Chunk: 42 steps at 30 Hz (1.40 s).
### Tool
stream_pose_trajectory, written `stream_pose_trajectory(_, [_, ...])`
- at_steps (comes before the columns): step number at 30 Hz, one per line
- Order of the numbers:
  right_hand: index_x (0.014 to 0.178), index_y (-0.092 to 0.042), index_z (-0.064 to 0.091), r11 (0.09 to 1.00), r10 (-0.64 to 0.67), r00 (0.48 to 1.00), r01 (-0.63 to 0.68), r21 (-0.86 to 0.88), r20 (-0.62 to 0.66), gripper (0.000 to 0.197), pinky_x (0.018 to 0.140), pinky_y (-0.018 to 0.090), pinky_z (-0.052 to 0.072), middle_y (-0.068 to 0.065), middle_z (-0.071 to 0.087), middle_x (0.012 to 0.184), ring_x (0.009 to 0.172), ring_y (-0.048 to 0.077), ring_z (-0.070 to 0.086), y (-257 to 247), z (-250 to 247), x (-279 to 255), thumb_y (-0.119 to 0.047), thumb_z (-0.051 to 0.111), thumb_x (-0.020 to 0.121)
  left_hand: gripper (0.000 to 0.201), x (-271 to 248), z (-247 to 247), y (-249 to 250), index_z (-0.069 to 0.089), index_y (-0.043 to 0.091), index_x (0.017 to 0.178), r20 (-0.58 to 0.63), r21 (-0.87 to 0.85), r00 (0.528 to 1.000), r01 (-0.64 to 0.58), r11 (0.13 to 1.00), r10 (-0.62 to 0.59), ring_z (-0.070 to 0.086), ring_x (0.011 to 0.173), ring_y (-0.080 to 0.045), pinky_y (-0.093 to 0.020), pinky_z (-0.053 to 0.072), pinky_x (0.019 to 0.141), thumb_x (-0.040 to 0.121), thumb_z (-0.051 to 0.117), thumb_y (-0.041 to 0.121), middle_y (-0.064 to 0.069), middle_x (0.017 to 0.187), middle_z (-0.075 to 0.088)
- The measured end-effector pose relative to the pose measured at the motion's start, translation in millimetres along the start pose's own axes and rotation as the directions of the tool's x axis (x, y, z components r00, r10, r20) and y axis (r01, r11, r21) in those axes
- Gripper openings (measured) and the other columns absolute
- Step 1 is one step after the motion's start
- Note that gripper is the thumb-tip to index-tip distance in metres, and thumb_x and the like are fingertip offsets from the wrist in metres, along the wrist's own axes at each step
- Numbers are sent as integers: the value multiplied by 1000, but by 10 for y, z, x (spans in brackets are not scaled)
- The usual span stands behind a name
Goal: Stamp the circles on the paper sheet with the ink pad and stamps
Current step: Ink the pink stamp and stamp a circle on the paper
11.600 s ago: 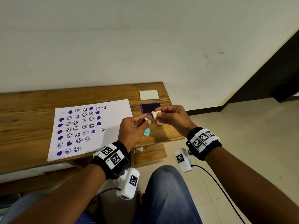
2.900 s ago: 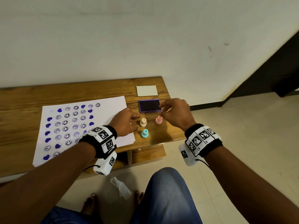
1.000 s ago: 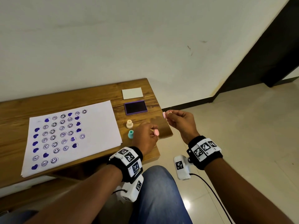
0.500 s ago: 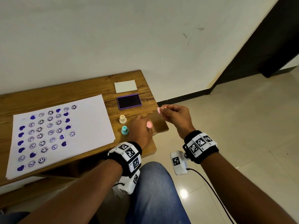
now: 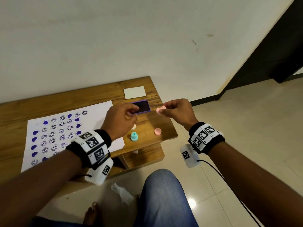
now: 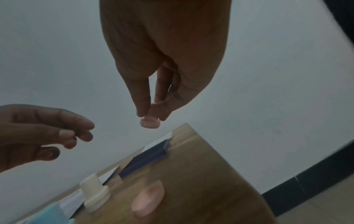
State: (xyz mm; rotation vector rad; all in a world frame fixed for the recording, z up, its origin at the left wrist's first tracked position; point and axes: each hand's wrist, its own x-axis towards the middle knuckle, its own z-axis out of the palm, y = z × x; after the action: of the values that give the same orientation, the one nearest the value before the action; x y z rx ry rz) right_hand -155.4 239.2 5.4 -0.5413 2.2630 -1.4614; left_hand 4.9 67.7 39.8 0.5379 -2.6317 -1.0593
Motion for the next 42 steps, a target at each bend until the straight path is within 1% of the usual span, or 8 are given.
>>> stream_pose_trajectory(7, [97, -14, 79, 971, -100, 991, 117, -211, 89, 22, 79, 26, 54, -3, 74, 91, 91, 12, 69, -370, 276, 344, -23, 83, 78, 43, 425, -142, -476, 64, 11, 120, 99, 59, 973, 205, 977, -211, 61, 91, -15, -23, 43, 77, 77, 71, 9, -6, 116, 67])
stream_pose_trajectory(11, [104, -13, 79, 930, -135, 980, 176, -324, 146, 29, 81, 25, 51, 2, 76, 106, 98, 15, 67, -501, 452, 560, -26, 82, 78, 69, 568, -35, -524, 47, 8, 138, 261, 92, 940, 203, 975, -220, 56, 94, -11, -22, 40, 78, 75, 75, 7, -2, 124, 59])
stream_pose_trajectory(16, [93, -17, 82, 851, -153, 955, 258, -457, 253, 17, 78, 30, 54, 2, 78, 94, 91, 17, 68, -556, 607, 712, -27, 80, 80, 91, 765, 51, -693, 38, 10, 144, 299, 137, 925, 201, 970, -234, 61, 103, -26, -33, 50, 87, 66, 84, 19, -7, 133, 55])
stream_pose_trajectory(20, [95, -18, 82, 788, -146, 938, 302, -537, 314, 21, 63, 21, 42, 0, 77, 93, 86, 12, 63, -534, 670, 772, -32, 81, 80, 100, 821, 96, -781, 41, 13, 143, 303, 134, 930, 176, 975, -209, 59, 104, -25, -41, 52, 91, 57, 90, 29, -7, 125, 52])
stream_pose_trajectory(25, [97, -17, 82, 730, -132, 932, 322, -602, 339, 25, 75, 31, 52, 2, 78, 94, 90, 17, 65, -535, 743, 798, -35, 81, 80, 88, 875, 147, -814, 49, 18, 138, 266, 208, 945, 139, 968, -192, 52, 107, -21, -28, 43, 87, 61, 87, 37, -3, 115, 48])
stream_pose_trajectory(30, [91, -16, 82, 692, -103, 929, 323, -645, 355, 21, 68, 26, 42, 1, 78, 91, 91, 17, 66, -560, 837, 839, -32, 83, 78, 74, 882, 172, -837, 55, 21, 132, 259, 215, 955, 90, 972, -146, 43, 96, -13, -25, 34, 78, 66, 84, 35, -2, 107, 45])
stream_pose_trajectory(36, [79, -8, 79, 665, 3, 934, 265, -698, 357, 24, 79, 38, 61, 6, 76, 83, 83, 21, 72, -721, 922, 923, -23, 92, 64, 71, 907, 186, -849, 57, 23, 131, 264, 228, 960, 38, 973, -99, 42, 96, -16, -27, 35, 78, 66, 83, 37, -8, 108, 49])
stream_pose_trajectory(42, [80, -7, 81, 745, 13, 949, 200, -637, 314, 19, 77, 39, 63, 6, 77, 80, 73, 19, 73, -670, 899, 879, -18, 90, 66, 74, 909, 211, -886, 56, 23, 132, 255, 214, 960, 59, 975, -114, 43, 97, -16, -28, 37, 79, 65, 84, 37, -3, 107, 43])
